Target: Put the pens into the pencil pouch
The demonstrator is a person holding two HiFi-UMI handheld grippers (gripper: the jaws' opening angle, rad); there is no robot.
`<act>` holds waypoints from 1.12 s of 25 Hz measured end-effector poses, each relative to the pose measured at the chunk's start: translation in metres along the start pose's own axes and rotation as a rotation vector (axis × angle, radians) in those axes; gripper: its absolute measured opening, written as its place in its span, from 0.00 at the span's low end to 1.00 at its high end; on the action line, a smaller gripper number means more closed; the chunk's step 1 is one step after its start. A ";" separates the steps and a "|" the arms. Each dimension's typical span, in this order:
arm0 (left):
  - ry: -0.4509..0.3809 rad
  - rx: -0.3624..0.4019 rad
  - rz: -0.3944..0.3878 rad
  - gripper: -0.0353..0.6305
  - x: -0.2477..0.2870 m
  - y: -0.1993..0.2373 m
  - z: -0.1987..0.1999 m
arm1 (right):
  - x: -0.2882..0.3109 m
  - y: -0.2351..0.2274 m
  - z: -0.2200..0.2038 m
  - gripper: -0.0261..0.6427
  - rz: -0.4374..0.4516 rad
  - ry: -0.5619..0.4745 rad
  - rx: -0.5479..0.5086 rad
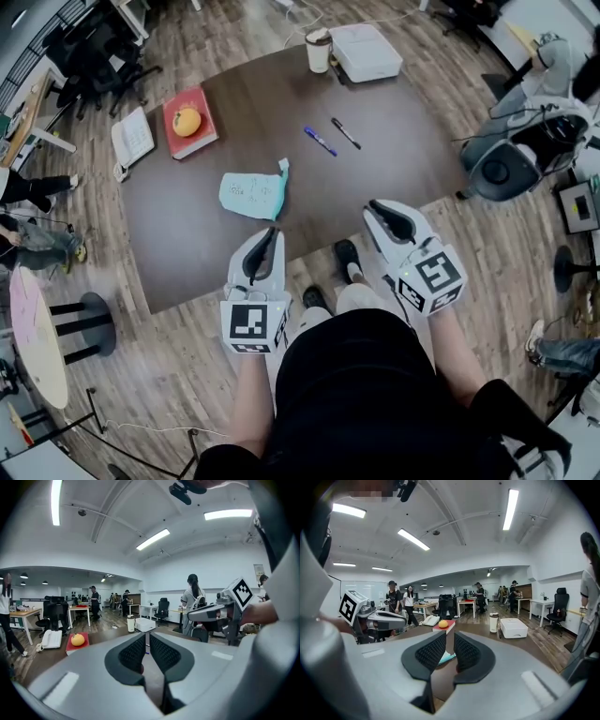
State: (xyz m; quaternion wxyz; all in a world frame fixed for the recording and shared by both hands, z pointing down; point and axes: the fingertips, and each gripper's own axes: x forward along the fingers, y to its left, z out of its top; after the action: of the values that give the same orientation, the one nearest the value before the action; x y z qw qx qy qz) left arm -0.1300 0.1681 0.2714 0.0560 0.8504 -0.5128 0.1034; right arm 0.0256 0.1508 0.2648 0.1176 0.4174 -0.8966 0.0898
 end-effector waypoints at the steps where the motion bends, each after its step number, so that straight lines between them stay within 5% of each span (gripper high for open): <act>1: 0.003 0.002 0.005 0.11 0.002 -0.001 0.000 | 0.002 0.000 -0.001 0.11 0.017 0.004 -0.008; 14: 0.055 0.021 0.119 0.27 0.056 0.034 0.009 | 0.072 -0.033 0.020 0.29 0.166 0.020 -0.071; 28: 0.100 0.013 0.260 0.31 0.104 0.059 0.013 | 0.147 -0.072 0.041 0.29 0.328 0.018 -0.096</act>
State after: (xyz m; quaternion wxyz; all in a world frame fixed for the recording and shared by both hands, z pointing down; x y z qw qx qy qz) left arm -0.1333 0.0489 0.2828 0.0621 0.7709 -0.6145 0.1553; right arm -0.0165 -0.0121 0.2718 0.1295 0.2585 -0.9548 0.0686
